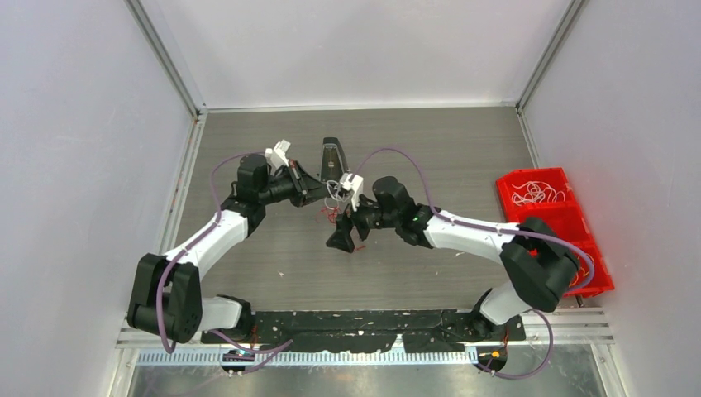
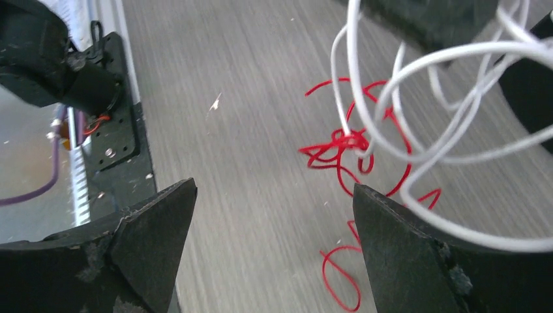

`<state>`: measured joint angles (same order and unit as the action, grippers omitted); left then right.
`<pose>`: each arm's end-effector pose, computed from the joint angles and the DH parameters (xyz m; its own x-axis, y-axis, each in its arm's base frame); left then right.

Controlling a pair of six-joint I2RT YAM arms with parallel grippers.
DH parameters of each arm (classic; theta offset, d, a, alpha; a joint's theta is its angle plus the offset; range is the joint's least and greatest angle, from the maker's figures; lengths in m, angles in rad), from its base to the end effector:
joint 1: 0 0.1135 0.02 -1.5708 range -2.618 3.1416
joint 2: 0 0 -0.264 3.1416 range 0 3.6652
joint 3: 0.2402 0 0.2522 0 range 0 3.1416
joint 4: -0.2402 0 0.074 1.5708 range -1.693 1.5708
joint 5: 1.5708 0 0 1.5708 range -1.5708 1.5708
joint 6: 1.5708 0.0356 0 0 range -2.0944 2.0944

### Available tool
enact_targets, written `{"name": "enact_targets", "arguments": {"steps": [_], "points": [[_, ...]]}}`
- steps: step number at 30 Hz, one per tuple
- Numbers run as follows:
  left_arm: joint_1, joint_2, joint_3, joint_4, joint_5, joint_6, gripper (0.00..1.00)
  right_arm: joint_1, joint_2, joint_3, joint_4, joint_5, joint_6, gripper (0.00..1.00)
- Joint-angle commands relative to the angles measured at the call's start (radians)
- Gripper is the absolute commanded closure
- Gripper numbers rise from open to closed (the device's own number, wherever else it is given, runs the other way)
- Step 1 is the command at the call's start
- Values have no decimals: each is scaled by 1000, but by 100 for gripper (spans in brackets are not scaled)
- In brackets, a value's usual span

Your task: Untangle the cables

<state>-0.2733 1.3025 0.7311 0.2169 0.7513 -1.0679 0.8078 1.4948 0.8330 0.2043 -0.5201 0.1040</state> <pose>0.2653 -0.0996 0.2513 -0.8740 -0.4200 -0.2444 0.0993 0.3380 -0.9359 0.2113 0.2465 0.2272 -0.4007 -0.2887 -0.8695 -0.8986 0.3091 0.3115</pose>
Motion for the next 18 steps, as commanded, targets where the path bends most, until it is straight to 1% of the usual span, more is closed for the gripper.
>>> {"name": "enact_targets", "arguments": {"steps": [1,3,4,6,7,8,9,10,11,12,15,16,18], "points": [[8,-22,-11,51,-2,-39,100,28,58,65,184,163,-17,7],[13,-33,-14,37,-1,-38,100,33,85,77,204,214,-20,17],[17,-39,-15,28,0,-38,100,33,94,78,212,228,-22,20],[26,-49,-22,22,0,-44,100,34,95,77,225,254,-35,33],[31,-53,-27,22,-1,-47,100,34,95,76,224,257,-47,49],[36,-57,-31,23,-1,-50,100,33,92,74,222,252,-51,58],[40,-61,-32,24,-1,-52,100,33,89,72,209,245,-60,79],[45,-66,-30,25,1,-50,100,33,79,71,192,225,-75,87],[52,-71,-26,24,6,-47,100,32,60,71,149,209,-83,93],[68,-77,-20,17,8,-42,100,26,47,68,123,168,-94,94],[112,-100,7,-3,7,-10,100,10,-41,63,-58,53,-148,95],[127,-109,19,-9,1,3,100,0,-64,58,-149,11,-186,95],[156,-130,39,-31,-18,31,100,-24,-137,38,-276,-26,-239,95]]}}
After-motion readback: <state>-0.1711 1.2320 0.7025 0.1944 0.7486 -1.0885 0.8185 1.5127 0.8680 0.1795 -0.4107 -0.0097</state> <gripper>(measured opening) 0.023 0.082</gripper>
